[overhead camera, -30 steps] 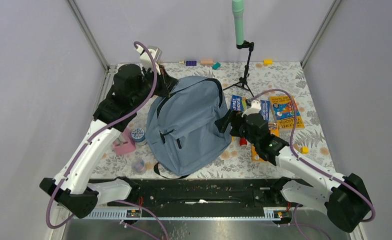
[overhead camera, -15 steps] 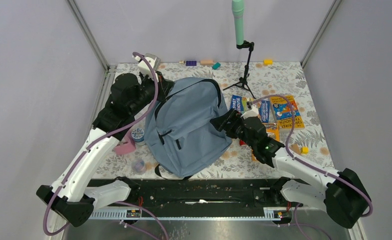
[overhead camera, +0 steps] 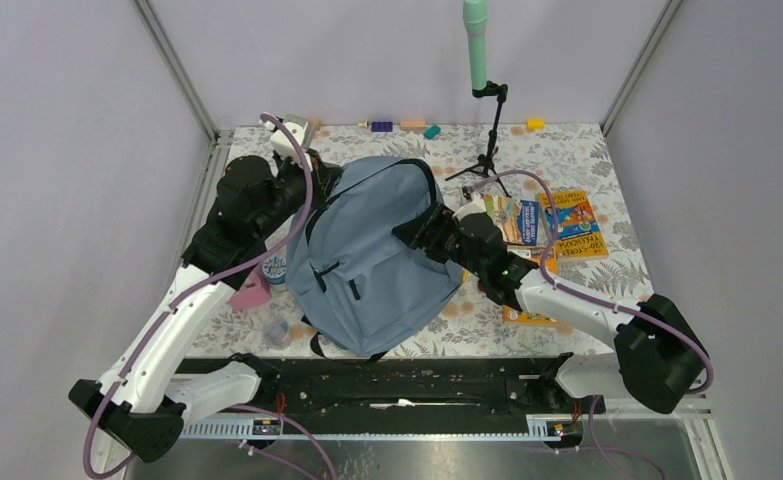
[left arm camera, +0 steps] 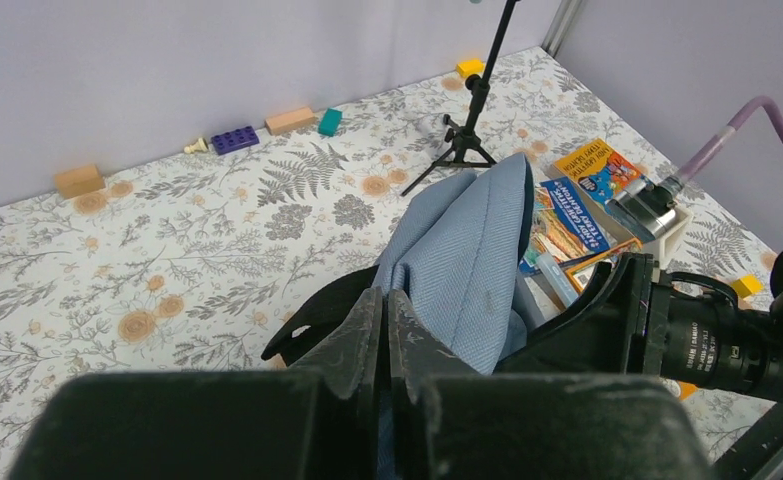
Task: Pack the student bag
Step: Place the student bag at the center of the board.
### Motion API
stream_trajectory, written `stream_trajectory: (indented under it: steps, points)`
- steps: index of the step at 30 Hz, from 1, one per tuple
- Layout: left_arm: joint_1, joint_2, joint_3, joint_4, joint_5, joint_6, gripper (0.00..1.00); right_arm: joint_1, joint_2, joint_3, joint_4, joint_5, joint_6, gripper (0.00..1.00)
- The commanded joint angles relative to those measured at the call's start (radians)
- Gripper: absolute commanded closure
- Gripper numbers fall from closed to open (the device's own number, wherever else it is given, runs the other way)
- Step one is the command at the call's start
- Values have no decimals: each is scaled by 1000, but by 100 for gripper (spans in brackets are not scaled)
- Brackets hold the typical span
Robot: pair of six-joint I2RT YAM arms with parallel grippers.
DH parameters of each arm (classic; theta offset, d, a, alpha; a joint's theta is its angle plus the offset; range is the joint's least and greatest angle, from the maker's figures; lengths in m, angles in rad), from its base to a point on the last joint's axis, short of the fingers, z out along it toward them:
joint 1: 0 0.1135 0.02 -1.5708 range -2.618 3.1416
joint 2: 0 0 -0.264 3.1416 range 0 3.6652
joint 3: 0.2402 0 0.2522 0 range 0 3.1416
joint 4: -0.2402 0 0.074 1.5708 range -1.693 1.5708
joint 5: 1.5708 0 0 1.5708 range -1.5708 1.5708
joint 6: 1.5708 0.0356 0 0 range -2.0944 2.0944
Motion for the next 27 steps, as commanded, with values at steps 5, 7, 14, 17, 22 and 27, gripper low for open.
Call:
stream_trajectory:
  steps: [5, 7, 14, 17, 22, 27]
  points:
    - [3, -70, -41, 84, -6, 24, 100, 13, 78, 124, 9, -16, -59, 36]
    - [3, -82, -52, 82, -8, 26, 100, 12, 83, 134, 11, -13, -74, 52]
    - [3, -163, -132, 52, -29, 15, 100, 12, 22, 246, -137, 75, -284, 95]
    - [3, -211, -193, 28, -12, 20, 100, 11, 16, 331, -230, 92, -412, 100]
    - [3, -269, -291, -31, 26, 22, 100, 12, 85, 514, -412, 37, -634, 100]
    - [3, -315, -387, -72, 70, -55, 100, 12, 188, 699, -633, 30, -777, 100]
